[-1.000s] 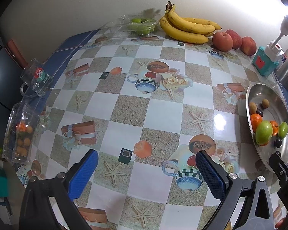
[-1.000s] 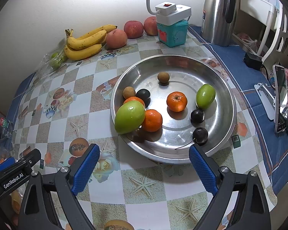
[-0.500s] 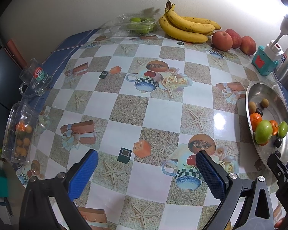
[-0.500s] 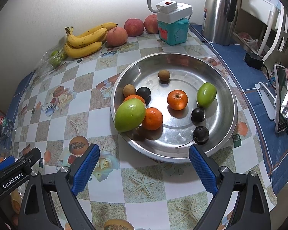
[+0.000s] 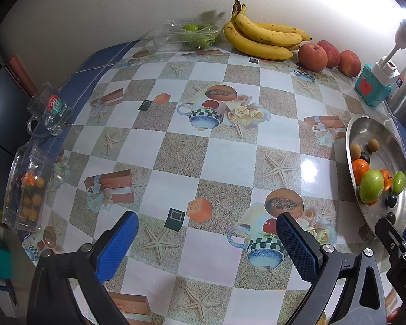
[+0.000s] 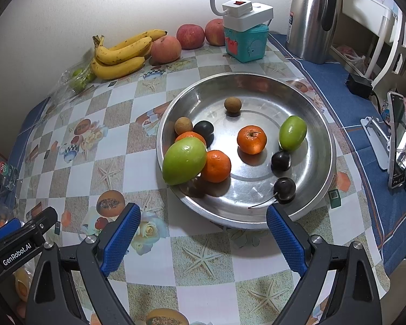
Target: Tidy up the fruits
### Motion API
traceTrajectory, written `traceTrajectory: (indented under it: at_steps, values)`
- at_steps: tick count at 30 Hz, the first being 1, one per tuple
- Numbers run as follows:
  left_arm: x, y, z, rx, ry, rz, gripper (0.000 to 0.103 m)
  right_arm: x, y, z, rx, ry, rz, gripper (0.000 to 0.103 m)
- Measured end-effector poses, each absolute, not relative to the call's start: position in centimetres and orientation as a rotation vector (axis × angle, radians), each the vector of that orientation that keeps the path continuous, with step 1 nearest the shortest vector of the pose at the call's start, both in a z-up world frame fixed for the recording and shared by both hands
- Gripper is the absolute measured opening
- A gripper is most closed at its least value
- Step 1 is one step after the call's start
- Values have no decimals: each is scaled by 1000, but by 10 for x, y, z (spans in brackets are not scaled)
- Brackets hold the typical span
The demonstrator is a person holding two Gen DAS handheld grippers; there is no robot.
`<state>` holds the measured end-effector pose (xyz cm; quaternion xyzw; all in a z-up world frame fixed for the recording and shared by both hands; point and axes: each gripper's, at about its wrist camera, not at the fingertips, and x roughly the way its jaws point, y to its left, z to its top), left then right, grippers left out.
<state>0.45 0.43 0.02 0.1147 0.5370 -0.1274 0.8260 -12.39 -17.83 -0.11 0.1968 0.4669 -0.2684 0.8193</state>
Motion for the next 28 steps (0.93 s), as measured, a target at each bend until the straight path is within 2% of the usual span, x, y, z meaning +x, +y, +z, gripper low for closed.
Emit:
traceTrajectory:
  at_steps: [28]
  values:
    - [4, 5, 5, 272, 1096, -266, 103, -123, -178, -3, 418, 1002, -570, 94]
